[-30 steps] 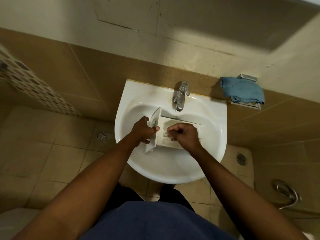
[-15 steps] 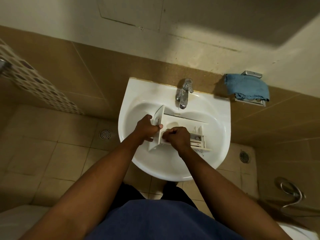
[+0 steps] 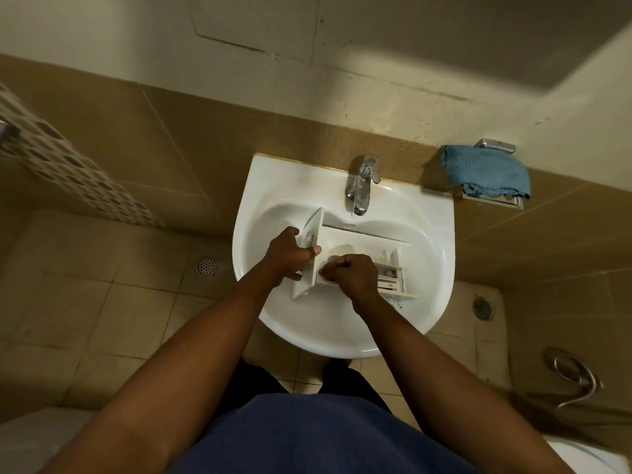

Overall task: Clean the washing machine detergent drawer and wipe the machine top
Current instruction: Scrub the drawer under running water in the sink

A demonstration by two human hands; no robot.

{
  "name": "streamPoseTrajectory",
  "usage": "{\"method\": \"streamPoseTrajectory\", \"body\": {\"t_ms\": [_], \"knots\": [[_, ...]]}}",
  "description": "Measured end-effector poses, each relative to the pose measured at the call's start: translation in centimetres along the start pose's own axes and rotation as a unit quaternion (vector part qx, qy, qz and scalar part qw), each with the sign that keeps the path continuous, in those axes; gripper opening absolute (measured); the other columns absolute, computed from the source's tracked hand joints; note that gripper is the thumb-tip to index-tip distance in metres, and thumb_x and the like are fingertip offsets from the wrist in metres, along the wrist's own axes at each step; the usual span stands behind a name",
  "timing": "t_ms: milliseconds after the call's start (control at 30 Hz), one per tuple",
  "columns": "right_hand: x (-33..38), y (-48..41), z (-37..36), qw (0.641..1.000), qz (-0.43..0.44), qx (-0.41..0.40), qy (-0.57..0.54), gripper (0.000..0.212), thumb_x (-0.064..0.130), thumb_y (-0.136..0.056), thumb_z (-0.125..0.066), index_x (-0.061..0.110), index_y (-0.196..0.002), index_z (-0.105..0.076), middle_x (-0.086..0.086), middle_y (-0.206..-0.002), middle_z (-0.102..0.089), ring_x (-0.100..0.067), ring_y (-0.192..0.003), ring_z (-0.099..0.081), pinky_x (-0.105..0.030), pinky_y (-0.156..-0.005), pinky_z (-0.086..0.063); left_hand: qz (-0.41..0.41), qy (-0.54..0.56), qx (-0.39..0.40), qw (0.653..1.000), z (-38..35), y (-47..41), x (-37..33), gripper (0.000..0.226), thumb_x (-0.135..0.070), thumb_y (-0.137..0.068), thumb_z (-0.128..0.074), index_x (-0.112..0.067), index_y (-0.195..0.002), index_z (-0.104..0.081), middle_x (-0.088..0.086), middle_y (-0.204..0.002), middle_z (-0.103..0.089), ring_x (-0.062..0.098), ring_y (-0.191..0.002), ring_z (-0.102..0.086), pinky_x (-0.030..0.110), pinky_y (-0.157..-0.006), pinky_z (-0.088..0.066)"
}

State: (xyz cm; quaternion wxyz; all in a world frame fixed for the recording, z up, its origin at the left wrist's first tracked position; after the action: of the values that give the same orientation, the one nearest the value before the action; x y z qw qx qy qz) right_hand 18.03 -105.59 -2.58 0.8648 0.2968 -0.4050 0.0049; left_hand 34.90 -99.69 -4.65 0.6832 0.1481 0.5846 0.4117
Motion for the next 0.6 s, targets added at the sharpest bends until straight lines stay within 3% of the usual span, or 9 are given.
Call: {"method": "streamPoseTrajectory", "body": {"t_ms": [233,300,400,600], "knots": [[0.3,-0.1,0.4,0.997,-0.034,-0.064,0.014,0.01,0.016,-0.071,-0.082,0.012,-0.064,-0.076,-0.004,-0.063,-0.074,-0.016,-0.065,-0.072,-0.031,-0.071,-0.06,-0.001,0.004,-0.003,1.0,-0.1,0.1,-0.1,0.078,-0.036,-0.087,-0.078,-0.02,-0.151,-0.036,0.012,-0.135,-0.055,0.031,-0.101,-0.066,0.029,-0.048,-0.056],[-0.1,-0.4,0.4,0.999,-0.034,-0.026,-0.023,0.004,0.009,-0.07,-0.084,0.008,-0.07,-0.08,-0.006,-0.066,-0.075,-0.019,-0.065,-0.073,-0.034,-0.073,-0.062,0.0,0.005,-0.003,1.0,-0.1,0.2,-0.1,0.078,-0.035,-0.087,-0.078,-0.02,-0.151,-0.036,0.013,-0.135,-0.055,0.031,-0.101,-0.066,0.029,-0.049,-0.057],[-0.6,-0.8,0.3,0.998,-0.028,0.02,-0.052,0.012,0.006,-0.064,-0.089,0.008,-0.074,-0.081,-0.008,-0.07,-0.076,-0.025,-0.071,-0.076,-0.039,-0.078,-0.064,-0.002,-0.001,-0.002,1.0,0.0,0.2,-0.1,0.079,-0.035,-0.087,-0.079,-0.02,-0.152,-0.036,0.012,-0.136,-0.055,0.031,-0.103,-0.066,0.03,-0.05,-0.058],[-0.7,-1.2,0.1,0.998,-0.042,-0.045,-0.013,0.009,0.013,-0.067,-0.086,0.011,-0.066,-0.078,-0.004,-0.063,-0.074,-0.02,-0.064,-0.074,-0.039,-0.074,-0.064,0.001,0.003,0.001,1.0,0.0,0.2,-0.2,0.079,-0.035,-0.087,-0.079,-0.02,-0.151,-0.036,0.014,-0.136,-0.055,0.032,-0.103,-0.066,0.031,-0.05,-0.058]]}}
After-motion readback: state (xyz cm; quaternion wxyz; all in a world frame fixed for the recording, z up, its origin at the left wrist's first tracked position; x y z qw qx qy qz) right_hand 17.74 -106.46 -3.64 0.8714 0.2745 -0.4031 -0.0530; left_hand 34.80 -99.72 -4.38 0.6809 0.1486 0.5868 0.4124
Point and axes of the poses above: each hand's wrist, its own y-axis away from the middle knuckle, its own z-axis out of the back of the hand, x = y × z, the point moved 6 cm from there along -y, towards the middle knuckle
